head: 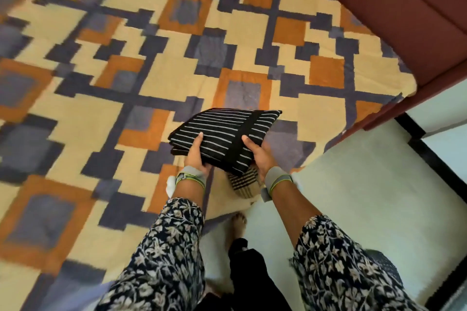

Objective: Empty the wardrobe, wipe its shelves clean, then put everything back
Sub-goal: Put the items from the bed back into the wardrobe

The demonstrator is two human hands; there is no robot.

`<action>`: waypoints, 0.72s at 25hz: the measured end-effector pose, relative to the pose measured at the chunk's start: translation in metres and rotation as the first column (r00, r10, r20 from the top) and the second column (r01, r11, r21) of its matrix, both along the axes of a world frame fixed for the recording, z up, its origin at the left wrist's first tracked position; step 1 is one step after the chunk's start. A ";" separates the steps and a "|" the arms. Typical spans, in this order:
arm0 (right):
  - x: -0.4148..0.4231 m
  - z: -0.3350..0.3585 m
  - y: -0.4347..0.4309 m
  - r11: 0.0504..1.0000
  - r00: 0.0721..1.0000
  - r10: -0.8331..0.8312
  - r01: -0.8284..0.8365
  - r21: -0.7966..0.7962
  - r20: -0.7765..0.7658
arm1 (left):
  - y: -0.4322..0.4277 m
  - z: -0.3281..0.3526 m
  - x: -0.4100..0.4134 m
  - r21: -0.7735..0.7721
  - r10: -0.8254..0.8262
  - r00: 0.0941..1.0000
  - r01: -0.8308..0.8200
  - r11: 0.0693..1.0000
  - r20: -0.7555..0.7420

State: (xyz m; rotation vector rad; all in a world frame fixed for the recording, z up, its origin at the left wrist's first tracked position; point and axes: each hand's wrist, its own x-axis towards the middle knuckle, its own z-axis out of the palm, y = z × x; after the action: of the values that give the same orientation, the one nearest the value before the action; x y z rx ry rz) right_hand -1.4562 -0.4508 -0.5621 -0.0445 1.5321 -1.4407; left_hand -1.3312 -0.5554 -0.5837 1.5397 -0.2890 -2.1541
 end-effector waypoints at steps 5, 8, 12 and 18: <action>0.081 0.035 -0.009 0.966 0.968 0.246 -0.249 -0.069 -0.041 | 0.017 0.041 0.121 -0.075 0.207 0.978 -0.208 0.975 -0.024; 0.148 0.061 -0.015 0.926 0.927 0.364 -0.370 -0.072 -0.086 | 0.031 0.067 0.198 -0.106 0.325 0.945 -0.325 0.940 -0.017; 0.236 0.107 -0.017 0.858 0.858 0.508 -0.511 -0.044 -0.071 | 0.055 0.105 0.290 -0.185 0.489 0.870 -0.492 0.851 -0.060; 0.360 0.129 -0.021 0.666 0.667 0.744 -0.744 -0.048 -0.024 | 0.108 0.145 0.421 -0.247 0.673 0.730 -0.678 0.692 -0.116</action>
State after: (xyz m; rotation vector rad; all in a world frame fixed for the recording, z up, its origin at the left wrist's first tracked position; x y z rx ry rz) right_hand -1.0962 -0.4717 -0.4331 -0.6444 1.2380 -0.7978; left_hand -0.9101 -0.4478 -0.4384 1.2044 0.0072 -1.4603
